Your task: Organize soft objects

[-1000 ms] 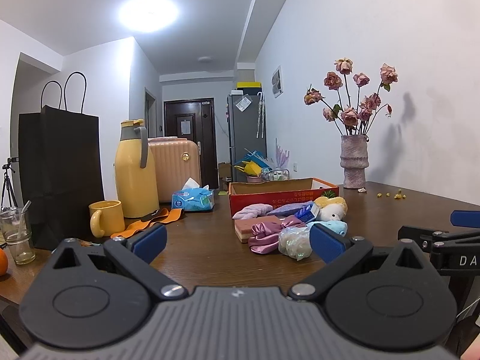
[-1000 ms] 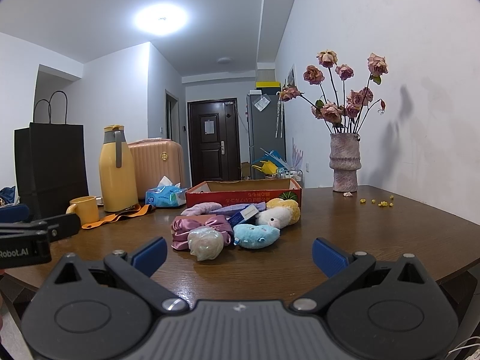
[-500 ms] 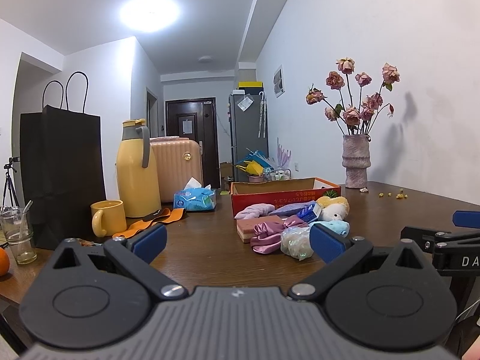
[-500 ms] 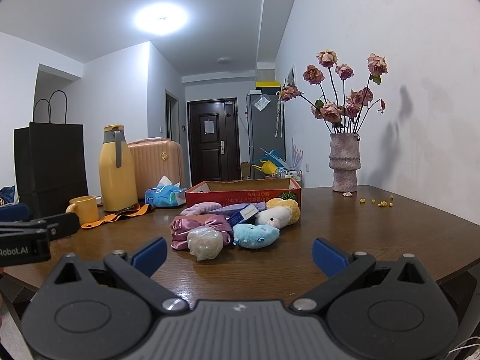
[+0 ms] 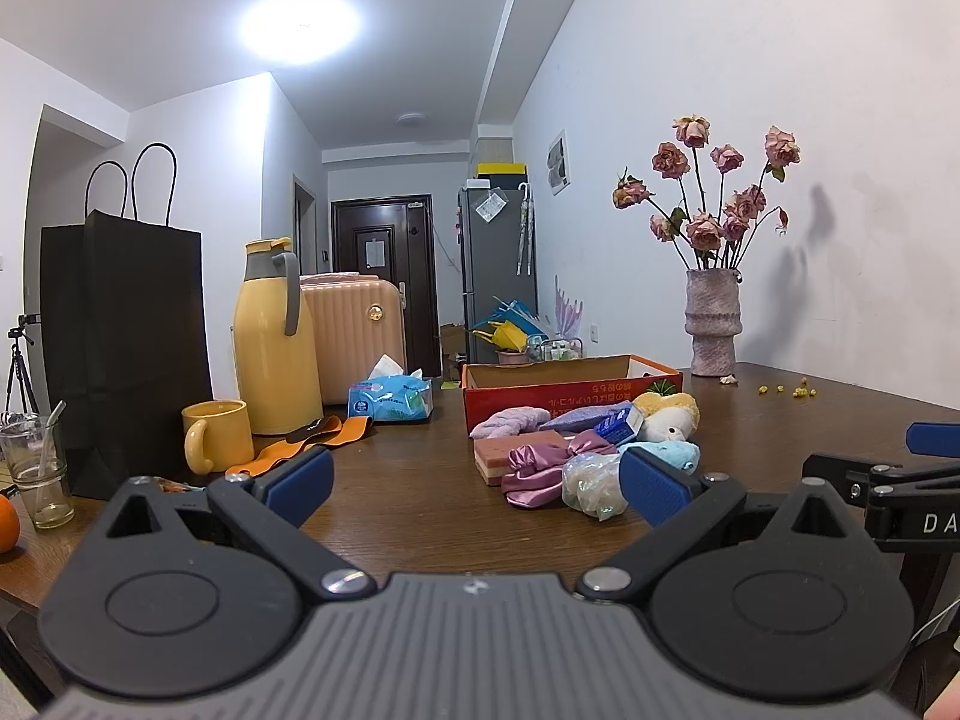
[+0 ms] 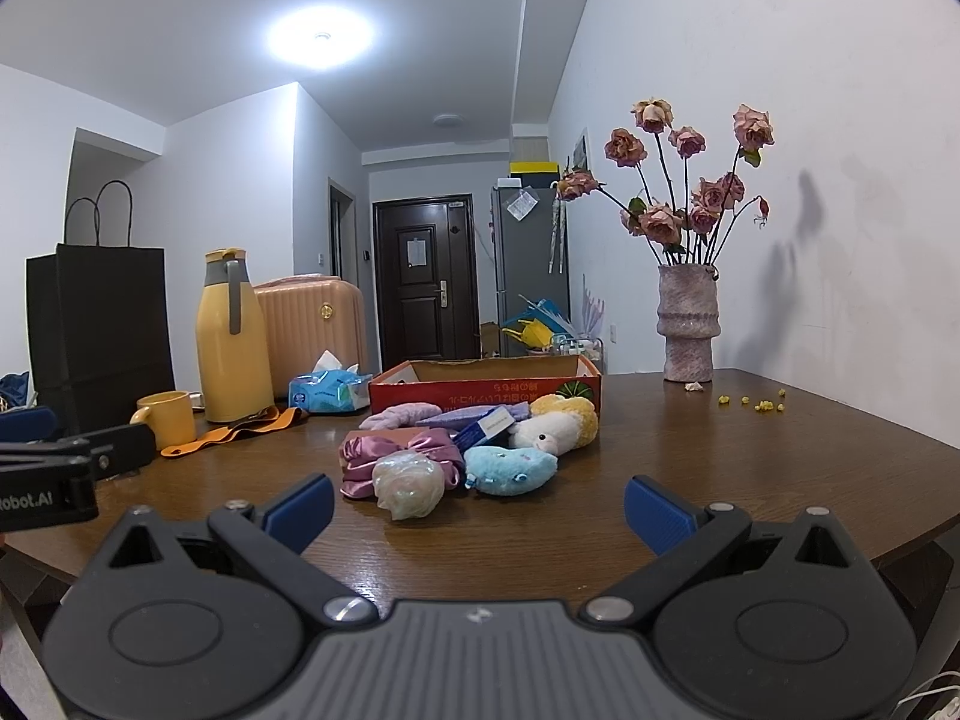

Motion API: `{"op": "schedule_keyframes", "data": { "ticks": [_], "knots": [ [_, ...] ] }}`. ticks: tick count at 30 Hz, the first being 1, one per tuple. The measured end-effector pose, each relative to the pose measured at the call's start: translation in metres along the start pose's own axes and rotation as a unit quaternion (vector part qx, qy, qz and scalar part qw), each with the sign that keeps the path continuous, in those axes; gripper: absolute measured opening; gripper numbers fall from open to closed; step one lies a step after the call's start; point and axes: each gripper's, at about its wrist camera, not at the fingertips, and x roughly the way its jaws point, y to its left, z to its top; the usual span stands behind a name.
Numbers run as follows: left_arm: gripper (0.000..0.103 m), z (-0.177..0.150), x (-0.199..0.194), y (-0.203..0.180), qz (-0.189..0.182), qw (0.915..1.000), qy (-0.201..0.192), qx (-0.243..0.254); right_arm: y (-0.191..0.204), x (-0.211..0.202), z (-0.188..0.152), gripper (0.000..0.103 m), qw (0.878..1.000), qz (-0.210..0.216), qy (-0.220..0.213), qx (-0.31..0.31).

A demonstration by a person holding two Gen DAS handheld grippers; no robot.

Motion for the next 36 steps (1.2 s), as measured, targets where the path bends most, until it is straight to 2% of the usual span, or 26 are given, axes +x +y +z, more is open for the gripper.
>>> {"op": "schedule_keyframes", "data": {
  "ticks": [31,36],
  "knots": [
    [0.103,-0.004,0.003,-0.003,0.001,1.0000,0.008,0.002,-0.003,0.001,-0.003,0.103,1.000,0.002,0.002,0.004],
    [0.103,-0.013,0.018,-0.003,0.013,0.9996,0.013,0.024,-0.004,0.012,-0.015,0.103,1.000,-0.004,0.014,0.014]
  ]
}}
